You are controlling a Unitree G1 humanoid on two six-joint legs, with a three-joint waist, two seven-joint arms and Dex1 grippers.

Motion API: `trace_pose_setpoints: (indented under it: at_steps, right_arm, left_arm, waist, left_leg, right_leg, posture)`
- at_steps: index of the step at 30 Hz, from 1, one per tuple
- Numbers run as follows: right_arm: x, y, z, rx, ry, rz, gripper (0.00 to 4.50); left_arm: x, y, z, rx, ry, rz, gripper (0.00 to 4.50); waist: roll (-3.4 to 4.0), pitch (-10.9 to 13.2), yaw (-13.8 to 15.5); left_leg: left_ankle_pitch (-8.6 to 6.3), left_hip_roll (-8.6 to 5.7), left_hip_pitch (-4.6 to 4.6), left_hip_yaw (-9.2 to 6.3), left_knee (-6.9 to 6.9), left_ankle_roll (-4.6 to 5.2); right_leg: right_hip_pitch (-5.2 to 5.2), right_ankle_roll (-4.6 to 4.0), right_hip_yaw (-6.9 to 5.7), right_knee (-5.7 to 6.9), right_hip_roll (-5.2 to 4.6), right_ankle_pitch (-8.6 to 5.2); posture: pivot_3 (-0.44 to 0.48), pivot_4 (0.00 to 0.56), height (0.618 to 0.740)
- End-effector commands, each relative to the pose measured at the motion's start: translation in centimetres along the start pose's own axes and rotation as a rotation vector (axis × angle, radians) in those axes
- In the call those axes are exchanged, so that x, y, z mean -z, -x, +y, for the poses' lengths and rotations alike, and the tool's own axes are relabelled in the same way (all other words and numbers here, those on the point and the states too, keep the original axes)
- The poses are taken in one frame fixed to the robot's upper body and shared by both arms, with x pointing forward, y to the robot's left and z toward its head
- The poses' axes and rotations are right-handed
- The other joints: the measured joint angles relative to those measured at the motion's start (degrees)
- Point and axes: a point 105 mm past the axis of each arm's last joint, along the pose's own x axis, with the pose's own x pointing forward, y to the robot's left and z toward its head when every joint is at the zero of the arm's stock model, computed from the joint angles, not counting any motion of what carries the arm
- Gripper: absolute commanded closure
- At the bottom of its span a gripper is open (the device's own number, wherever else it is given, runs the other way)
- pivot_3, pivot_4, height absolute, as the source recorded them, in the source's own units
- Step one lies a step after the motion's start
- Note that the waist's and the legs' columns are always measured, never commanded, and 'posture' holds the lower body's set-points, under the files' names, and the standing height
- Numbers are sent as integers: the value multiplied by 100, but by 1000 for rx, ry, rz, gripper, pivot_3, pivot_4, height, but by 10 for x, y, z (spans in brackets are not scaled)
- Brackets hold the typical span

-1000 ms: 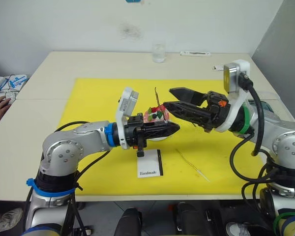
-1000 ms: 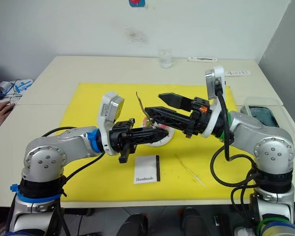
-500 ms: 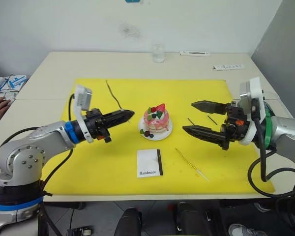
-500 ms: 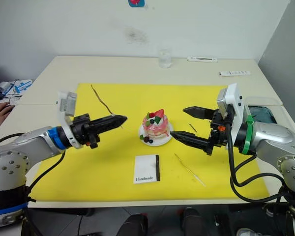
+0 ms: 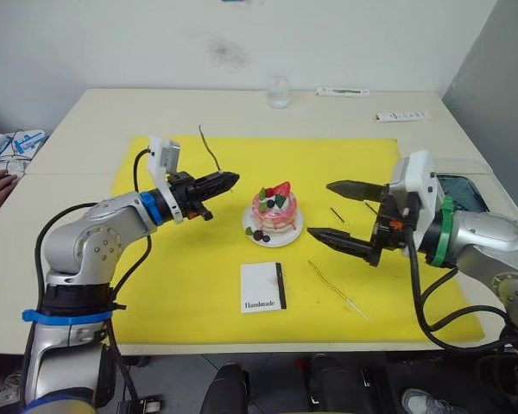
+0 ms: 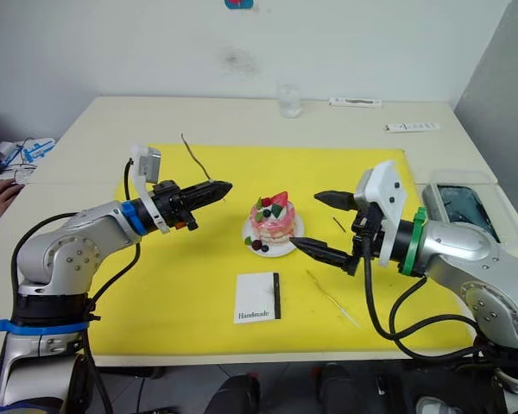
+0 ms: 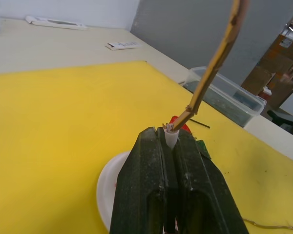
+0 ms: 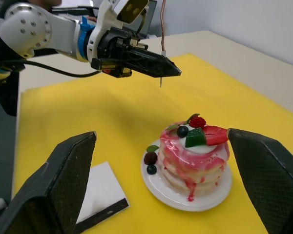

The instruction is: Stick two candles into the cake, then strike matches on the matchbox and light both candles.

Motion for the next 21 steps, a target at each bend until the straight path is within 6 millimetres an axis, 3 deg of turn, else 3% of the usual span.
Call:
trace_pose_setpoints:
  at_steps: [1,21]
  right_arm:
    - [-8,-4,6,8,70,-17,6]
    - [-3,-11,8,33,74,-22,6]
  left_arm:
    - [-12,-8,-7,47,-54,-28,4500]
    - [13,-23,2,66,-44,-13,4500]
  waist:
    - [0,0,2]
    - [0,0,1]
  left_leg:
    - [0,0,0,-1,0,0]
    - [0,-1,0,-1,3,0]
  right_leg:
    - [0,0,-1,0,0,0]
    - [1,-26,-1,5,0,16]
  posture:
    - [0,150,740]
    - [0,150,740]
